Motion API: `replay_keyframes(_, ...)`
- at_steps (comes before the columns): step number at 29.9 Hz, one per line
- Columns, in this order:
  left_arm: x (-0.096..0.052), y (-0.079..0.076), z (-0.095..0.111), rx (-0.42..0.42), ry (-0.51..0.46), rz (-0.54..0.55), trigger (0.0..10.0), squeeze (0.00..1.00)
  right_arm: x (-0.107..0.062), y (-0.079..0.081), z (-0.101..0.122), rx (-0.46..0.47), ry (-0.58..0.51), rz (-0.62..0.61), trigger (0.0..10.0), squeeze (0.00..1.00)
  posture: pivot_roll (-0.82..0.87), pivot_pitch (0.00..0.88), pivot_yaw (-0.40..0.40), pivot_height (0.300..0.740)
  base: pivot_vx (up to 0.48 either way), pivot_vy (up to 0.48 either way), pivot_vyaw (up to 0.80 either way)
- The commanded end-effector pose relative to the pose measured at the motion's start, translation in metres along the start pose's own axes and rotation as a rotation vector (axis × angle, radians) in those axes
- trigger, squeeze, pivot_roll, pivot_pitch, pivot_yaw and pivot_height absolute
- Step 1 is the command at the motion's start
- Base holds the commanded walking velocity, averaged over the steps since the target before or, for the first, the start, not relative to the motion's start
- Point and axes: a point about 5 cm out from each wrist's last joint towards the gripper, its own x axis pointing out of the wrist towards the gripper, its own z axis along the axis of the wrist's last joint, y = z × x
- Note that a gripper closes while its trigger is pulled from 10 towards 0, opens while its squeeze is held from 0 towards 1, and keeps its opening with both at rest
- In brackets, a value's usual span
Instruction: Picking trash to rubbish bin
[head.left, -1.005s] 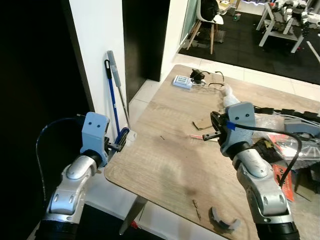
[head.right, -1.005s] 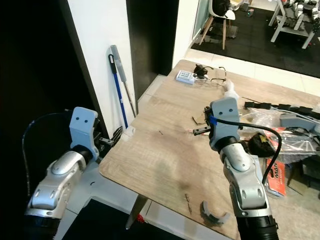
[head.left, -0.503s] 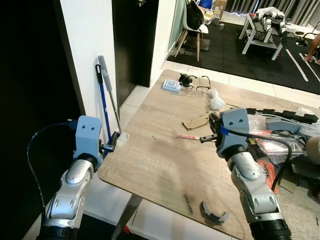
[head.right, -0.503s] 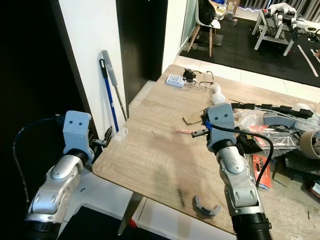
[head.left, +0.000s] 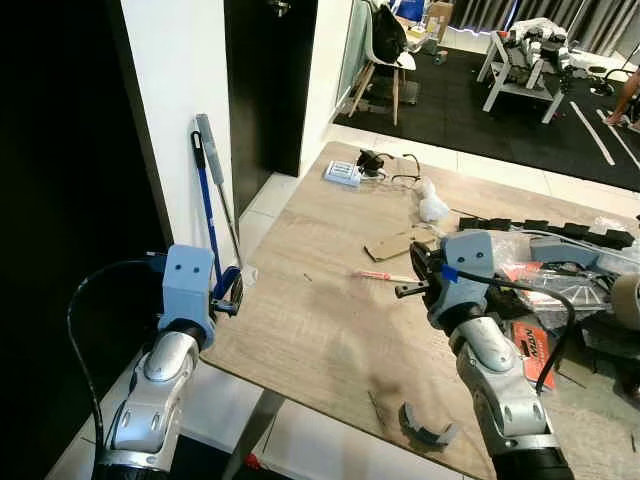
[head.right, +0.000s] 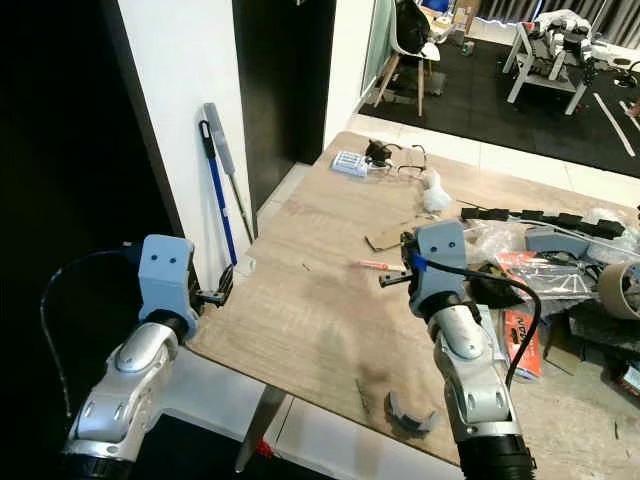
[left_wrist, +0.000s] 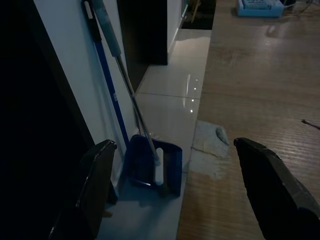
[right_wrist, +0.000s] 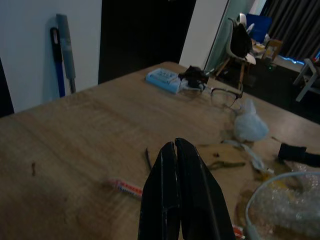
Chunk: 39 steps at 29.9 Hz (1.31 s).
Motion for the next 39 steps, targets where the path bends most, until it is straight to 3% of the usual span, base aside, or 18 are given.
replay_keyframes(1, -0.002, -0.008, 0.001, 0.007, 0.000, -0.022, 10.0, 0.00, -0.004, -0.001, -0.004, 0.011, 0.014, -0.004, 10.0, 0.00, -0.03, 0.051, -0.065, 0.740, -0.319, 0.000, 0.00)
replay_keyframes(6, -0.003, -0.010, 0.001, 0.008, -0.002, -0.032, 10.0, 0.00, -0.003, 0.005, -0.006, 0.008, 0.024, 0.027, 10.0, 0.00, -0.04, 0.059, -0.081, 0.740, -0.303, 0.000, 0.00)
replay_keyframes(16, 0.001, -0.001, 0.006, 0.024, -0.007, -0.019, 10.0, 0.00, 0.003, 0.014, -0.005, 0.024, 0.026, 0.043, 10.0, 0.00, -0.03, 0.082, -0.087, 0.740, -0.290, 0.000, 0.00)
replay_keyframes(34, 0.004, -0.010, 0.006, 0.067, 0.048, -0.119, 10.0, 0.00, 0.005, 0.015, -0.006, 0.051, 0.037, 0.024, 10.0, 0.00, -0.02, 0.115, -0.075, 0.740, 0.000, 0.000, 0.00)
replay_keyframes(39, 0.004, -0.010, 0.004, 0.100, 0.069, -0.140, 10.0, 0.00, 0.004, 0.016, -0.008, 0.052, 0.041, 0.024, 10.0, 0.00, -0.02, 0.123, -0.072, 0.740, 0.000, -0.411, 0.00)
